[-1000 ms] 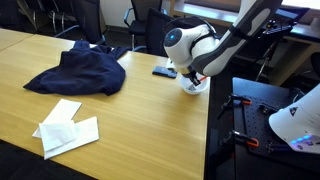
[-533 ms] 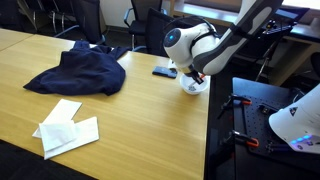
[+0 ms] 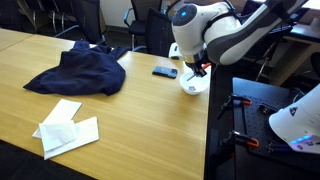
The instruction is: Take the pen out of the bowl and put it on the table
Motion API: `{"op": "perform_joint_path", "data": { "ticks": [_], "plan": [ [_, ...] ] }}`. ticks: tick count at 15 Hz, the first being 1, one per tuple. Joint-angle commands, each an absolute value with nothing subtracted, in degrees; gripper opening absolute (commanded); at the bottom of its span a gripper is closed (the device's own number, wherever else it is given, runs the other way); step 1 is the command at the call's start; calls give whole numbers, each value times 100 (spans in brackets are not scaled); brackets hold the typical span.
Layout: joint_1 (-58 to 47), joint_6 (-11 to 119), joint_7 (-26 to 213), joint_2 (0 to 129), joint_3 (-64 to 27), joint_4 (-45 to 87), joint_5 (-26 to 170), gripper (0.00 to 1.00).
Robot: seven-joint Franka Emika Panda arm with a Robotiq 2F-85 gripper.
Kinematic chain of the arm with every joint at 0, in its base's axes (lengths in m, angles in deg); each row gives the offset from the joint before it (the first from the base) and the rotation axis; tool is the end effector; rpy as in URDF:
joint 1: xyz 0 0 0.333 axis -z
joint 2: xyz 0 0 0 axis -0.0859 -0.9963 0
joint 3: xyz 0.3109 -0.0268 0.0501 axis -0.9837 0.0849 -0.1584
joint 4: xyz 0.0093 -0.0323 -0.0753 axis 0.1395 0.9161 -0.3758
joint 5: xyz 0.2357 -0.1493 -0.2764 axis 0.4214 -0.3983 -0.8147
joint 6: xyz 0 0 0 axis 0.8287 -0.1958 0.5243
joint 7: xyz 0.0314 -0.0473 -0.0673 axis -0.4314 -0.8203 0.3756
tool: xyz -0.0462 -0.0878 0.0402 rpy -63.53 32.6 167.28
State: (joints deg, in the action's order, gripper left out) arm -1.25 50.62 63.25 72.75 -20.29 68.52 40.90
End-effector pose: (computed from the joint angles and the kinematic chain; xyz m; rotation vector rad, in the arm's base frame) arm 0.4528 -0.0585 0.2264 2.5704 1.1017 -0.5349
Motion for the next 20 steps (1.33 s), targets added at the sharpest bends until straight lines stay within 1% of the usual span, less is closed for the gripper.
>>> {"op": "perform_joint_path", "data": {
  "ticks": [1, 4, 9, 13, 14, 15, 16, 19, 20],
  "plan": [
    [-224, 6037, 6074, 7676, -2169, 7322, 3997, 3],
    [-454, 6834, 6006, 7574, -2362, 7345, 3900, 3],
    [-711, 7473, 4996, 6854, -2859, 6904, 4466, 3],
    [-695, 7399, 3930, 6164, -3212, 6405, 4592, 3],
    [-727, 7414, 3851, 6102, -3169, 6314, 4445, 38],
    [-686, 7350, 3717, 6037, -3204, 6227, 4548, 40],
    [-596, 7281, 3497, 5980, -3281, 6158, 4741, 46],
    [-91, 6721, 2661, 6233, -3674, 6238, 5981, 68],
    [-165, 6452, 3018, 6397, -3496, 6237, 6171, 76]
  ]
}}
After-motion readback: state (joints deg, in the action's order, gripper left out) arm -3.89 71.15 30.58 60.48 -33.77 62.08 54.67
